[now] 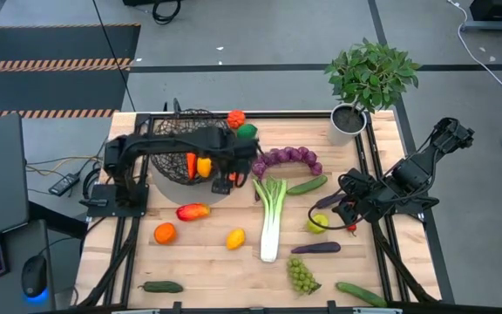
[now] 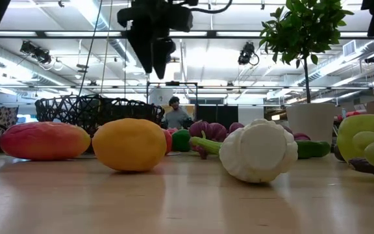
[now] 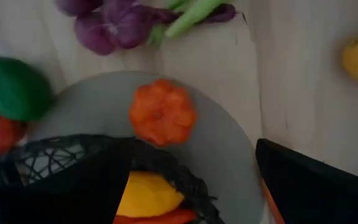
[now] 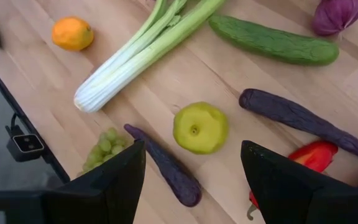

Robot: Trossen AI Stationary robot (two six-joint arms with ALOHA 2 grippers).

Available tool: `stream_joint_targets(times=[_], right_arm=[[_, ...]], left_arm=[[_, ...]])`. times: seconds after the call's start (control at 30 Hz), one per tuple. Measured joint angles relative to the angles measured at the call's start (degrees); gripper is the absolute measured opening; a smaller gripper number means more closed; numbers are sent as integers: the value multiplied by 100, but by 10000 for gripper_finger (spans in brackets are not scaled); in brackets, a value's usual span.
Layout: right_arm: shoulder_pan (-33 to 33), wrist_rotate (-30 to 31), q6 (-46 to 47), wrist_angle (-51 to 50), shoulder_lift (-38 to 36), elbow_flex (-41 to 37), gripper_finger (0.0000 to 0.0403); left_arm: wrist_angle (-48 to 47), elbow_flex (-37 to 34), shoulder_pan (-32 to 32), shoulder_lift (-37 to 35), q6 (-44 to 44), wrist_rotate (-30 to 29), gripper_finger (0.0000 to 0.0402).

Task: Build produce basket
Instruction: Put the yellow lemon into the wire basket

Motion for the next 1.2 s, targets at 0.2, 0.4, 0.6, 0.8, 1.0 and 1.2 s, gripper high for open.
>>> stream_joint_targets(times=[0.2, 0.4, 0.6, 0.8, 1.0, 1.2], right_arm=[[0, 78, 93, 65, -4, 0, 268], [45, 85, 182, 300, 0, 0, 268], [173, 104, 105, 295, 0, 0, 268], [294, 101, -138, 293, 0, 0, 268], [420, 98, -482, 296, 0, 0, 268], [451, -197, -692, 305, 0, 0, 268]], left_arm=[[-175, 3, -328, 326, 252, -322, 348], [-255, -2, -475, 354, -1197, -131, 348], [-629, -2, -817, 301, -2908, 528, 348], [-64, -2, -1364, 299, -5018, 1613, 348], [1007, -2, -1794, 299, -7281, 1189, 348], [764, 0, -2065, 545, -8247, 752, 348]])
